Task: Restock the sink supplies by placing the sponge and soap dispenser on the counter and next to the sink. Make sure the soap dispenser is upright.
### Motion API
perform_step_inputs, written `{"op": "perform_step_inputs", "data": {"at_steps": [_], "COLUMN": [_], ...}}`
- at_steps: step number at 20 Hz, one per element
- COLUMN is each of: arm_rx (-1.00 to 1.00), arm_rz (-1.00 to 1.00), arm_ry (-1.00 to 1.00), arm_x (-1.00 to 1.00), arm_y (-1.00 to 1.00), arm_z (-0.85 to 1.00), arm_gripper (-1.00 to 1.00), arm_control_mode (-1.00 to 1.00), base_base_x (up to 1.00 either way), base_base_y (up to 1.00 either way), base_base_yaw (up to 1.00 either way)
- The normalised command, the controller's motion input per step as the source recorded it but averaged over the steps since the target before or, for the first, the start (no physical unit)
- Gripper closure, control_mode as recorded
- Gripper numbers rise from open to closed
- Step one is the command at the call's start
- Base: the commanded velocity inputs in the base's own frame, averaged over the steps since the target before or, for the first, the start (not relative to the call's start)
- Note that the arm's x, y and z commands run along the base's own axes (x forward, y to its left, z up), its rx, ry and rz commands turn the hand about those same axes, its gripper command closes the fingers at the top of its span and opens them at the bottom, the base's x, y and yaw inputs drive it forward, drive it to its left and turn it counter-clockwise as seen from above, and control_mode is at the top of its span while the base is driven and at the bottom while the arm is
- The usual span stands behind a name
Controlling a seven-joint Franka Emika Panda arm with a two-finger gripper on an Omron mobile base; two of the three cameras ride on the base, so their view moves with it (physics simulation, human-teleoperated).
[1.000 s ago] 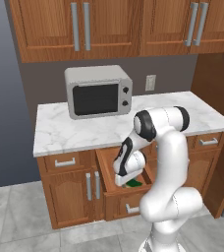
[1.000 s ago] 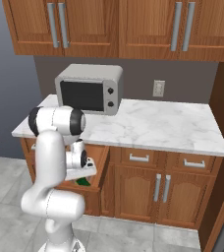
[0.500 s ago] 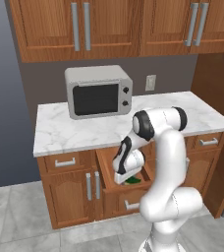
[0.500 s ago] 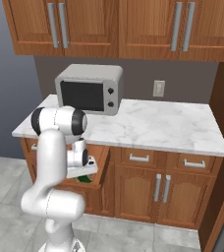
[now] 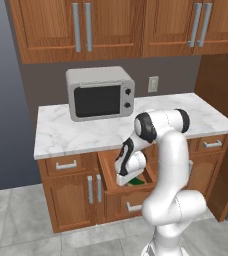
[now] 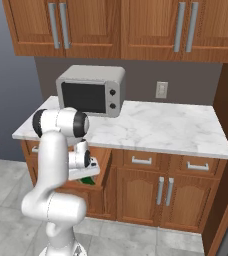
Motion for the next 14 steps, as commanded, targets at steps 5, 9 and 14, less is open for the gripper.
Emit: {"op": "perform_step_inputs", "data": {"at_steps": [5, 9, 14], "arm_rx": [0.00, 0.00, 0.00], "arm_rz": [0.00, 0.00, 0.00], "arm_ry": [0.00, -0.05, -0.07], "arm_x": [-0.23, -0.09, 0.00], "arm_y": [0.00, 0.03, 0.15], "arm_z": [-0.01, 0.28, 0.75], "arm_gripper": [1.00, 1.00, 1.00], "arm_control_mode": [-1.00, -1.00, -1.00], "base_base_x": [0.00, 0.00, 0.00], "base_base_y": [0.00, 0.00, 0.00], "base_base_yaw": [0.00, 0.00, 0.00]}}
